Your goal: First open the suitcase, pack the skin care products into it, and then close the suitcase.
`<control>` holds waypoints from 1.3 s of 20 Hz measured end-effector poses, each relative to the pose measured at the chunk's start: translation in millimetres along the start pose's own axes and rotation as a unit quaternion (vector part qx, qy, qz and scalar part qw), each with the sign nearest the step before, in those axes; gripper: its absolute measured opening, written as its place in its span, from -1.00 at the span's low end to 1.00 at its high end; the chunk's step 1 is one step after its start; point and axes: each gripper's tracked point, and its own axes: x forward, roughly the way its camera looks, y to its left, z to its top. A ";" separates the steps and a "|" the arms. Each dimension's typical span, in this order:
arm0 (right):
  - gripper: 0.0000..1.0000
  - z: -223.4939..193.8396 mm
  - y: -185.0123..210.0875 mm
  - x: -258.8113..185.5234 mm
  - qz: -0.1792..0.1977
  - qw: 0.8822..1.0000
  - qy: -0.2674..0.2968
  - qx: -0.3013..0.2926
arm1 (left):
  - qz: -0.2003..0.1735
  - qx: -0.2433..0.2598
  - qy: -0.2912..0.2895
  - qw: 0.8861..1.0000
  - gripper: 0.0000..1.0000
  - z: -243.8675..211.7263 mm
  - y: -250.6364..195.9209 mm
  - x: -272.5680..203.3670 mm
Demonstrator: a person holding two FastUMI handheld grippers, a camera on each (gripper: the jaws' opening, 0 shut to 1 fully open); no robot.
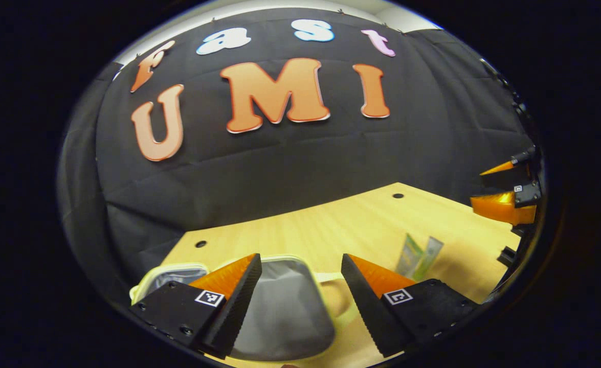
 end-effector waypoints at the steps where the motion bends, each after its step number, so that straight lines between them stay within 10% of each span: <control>1: 0.92 -1.5 -3.4 -0.1 0.002 1.000 0.000 -0.001 | -0.013 0.005 0.003 1.000 0.94 -5.2 -19.5 0.9; 15: 0.92 -38.8 -39.6 -12.8 -0.003 1.000 -0.006 0.006 | -0.110 -0.020 0.062 0.992 0.91 -87.0 -162.6 83.7; 22: 0.92 -75.4 -26.7 -3.8 0.010 1.000 0.008 0.004 | -0.119 -0.048 0.065 0.990 -0.10 -99.9 -172.7 108.1; 26: 0.92 -84.4 -1.1 15.1 0.056 0.998 0.037 0.006 | -0.095 -0.049 0.085 0.991 -0.17 -80.5 -153.3 83.6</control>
